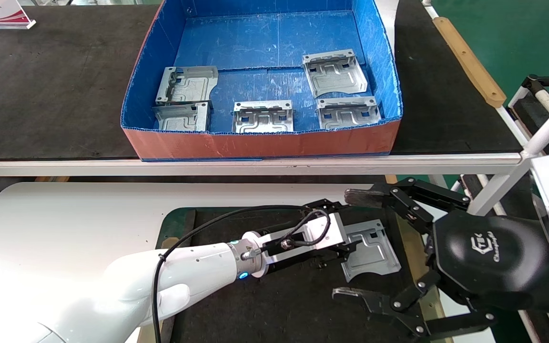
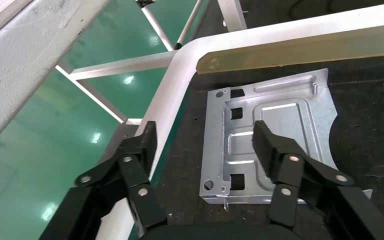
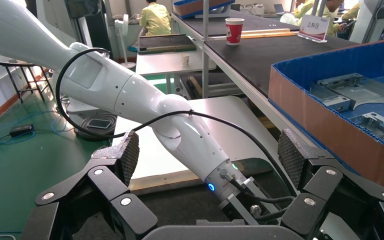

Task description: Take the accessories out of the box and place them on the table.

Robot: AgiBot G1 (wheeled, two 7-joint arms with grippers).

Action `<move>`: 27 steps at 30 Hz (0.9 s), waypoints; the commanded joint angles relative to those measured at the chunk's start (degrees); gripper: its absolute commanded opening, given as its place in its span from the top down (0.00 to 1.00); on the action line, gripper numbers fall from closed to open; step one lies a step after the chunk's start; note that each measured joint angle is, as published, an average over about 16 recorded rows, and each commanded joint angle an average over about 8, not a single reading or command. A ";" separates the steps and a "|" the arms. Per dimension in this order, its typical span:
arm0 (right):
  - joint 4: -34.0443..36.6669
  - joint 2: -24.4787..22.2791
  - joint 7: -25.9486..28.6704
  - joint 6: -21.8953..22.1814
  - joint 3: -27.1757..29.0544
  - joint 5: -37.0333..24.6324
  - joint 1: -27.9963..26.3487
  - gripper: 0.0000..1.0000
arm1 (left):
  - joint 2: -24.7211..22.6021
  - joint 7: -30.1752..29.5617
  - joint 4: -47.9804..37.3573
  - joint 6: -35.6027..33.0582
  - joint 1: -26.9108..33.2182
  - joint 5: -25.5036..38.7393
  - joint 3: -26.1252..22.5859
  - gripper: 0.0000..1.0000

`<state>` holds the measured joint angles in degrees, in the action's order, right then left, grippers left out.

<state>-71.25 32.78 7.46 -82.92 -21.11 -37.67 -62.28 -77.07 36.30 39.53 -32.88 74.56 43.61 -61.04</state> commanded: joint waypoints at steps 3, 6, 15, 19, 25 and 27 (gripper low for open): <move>0.00 0.00 0.00 0.00 0.00 0.00 0.00 0.00 | 1.57 -1.75 1.27 -1.97 -0.49 -0.04 1.71 0.00; 0.00 0.00 0.00 0.00 0.00 0.00 0.00 0.00 | 3.73 -4.17 3.02 -4.69 -1.16 -0.13 4.02 0.00; 0.00 0.00 0.00 0.00 0.00 0.00 0.00 0.00 | 10.29 -11.51 8.33 -12.93 -3.19 -0.41 11.04 0.00; 0.00 0.00 0.00 0.00 0.00 0.00 0.00 0.00 | 13.22 -14.79 10.70 -16.61 -4.09 -0.53 14.17 0.00; 0.00 0.00 0.00 0.00 0.00 0.00 0.00 0.00 | 17.60 -19.69 14.25 -22.11 -5.44 -0.72 18.86 0.00; 0.00 0.00 0.00 0.00 0.00 0.00 0.00 0.00 | 19.05 -21.31 15.42 -23.93 -5.89 -0.78 20.41 0.00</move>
<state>-71.25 32.78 7.45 -82.92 -21.12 -37.66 -62.28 -58.02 14.99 54.95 -56.80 68.67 42.83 -40.63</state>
